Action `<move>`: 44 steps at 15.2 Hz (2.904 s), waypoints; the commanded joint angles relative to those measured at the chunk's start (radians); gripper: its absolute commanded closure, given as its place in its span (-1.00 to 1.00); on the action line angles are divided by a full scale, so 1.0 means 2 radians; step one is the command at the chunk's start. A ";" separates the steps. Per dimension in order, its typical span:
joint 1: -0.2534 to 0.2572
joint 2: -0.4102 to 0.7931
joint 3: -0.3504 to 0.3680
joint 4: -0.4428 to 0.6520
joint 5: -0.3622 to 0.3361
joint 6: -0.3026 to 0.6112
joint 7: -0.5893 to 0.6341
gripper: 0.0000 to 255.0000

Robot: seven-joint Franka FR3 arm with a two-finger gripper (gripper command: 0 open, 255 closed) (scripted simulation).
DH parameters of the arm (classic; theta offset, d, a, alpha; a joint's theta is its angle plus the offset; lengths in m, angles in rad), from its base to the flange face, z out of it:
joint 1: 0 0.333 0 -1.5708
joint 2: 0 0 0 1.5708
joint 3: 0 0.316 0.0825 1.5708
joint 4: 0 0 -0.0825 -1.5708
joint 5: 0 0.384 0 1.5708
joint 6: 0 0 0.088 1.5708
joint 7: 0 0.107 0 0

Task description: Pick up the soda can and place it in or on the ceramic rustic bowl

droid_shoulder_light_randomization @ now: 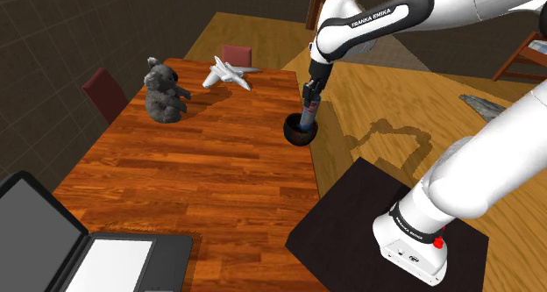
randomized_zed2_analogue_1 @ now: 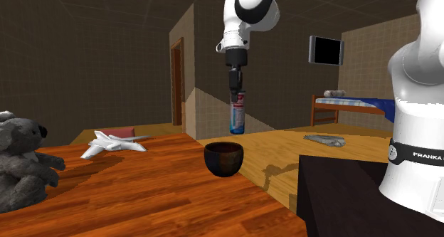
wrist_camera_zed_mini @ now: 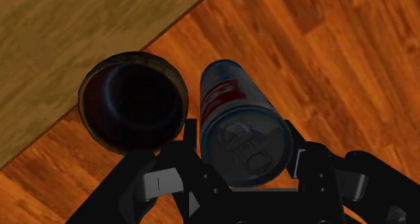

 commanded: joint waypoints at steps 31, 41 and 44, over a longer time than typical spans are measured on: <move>-0.053 0.221 -0.040 0.172 0.050 0.044 -0.121 1.00; -0.054 0.233 -0.039 0.168 0.053 0.060 -0.123 1.00; -0.054 0.233 -0.039 0.168 0.053 0.060 -0.123 -1.00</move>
